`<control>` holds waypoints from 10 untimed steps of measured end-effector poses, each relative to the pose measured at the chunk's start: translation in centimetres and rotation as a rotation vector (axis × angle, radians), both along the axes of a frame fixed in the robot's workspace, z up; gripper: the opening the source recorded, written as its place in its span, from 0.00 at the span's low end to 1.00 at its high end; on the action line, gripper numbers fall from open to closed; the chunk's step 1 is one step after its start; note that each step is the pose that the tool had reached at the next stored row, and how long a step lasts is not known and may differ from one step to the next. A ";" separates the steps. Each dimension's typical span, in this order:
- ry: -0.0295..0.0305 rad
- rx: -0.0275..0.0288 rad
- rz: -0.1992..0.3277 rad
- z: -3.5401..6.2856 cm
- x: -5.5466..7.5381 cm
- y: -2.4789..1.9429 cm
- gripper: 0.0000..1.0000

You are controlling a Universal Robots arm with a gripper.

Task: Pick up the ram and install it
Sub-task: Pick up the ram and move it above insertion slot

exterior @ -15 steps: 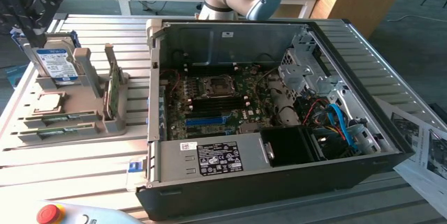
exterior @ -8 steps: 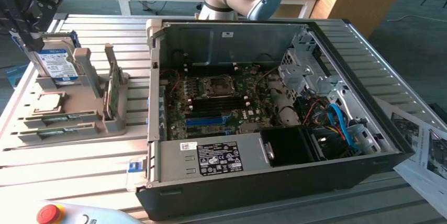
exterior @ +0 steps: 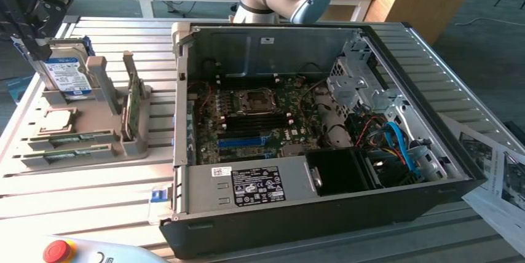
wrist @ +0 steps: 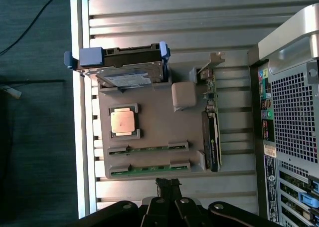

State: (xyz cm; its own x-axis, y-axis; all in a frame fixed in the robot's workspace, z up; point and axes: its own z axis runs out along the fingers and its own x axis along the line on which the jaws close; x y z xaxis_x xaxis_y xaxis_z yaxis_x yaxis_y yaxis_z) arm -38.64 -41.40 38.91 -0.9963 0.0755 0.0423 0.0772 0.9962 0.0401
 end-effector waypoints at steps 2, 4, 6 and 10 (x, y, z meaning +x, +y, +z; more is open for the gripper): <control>0.0000 0.0000 0.000 0.00 0.0 0.00 0.11; 0.0000 0.0000 0.000 0.00 0.0 0.00 0.11; 0.0000 -0.0001 0.000 0.00 0.0 0.00 0.11; -0.0017 -0.0001 0.008 0.00 0.0 0.00 0.11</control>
State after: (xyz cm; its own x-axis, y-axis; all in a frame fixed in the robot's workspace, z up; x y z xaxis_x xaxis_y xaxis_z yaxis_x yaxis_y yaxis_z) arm -38.63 -41.40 38.91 -0.9969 0.0672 0.0406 0.0688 0.9968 0.0401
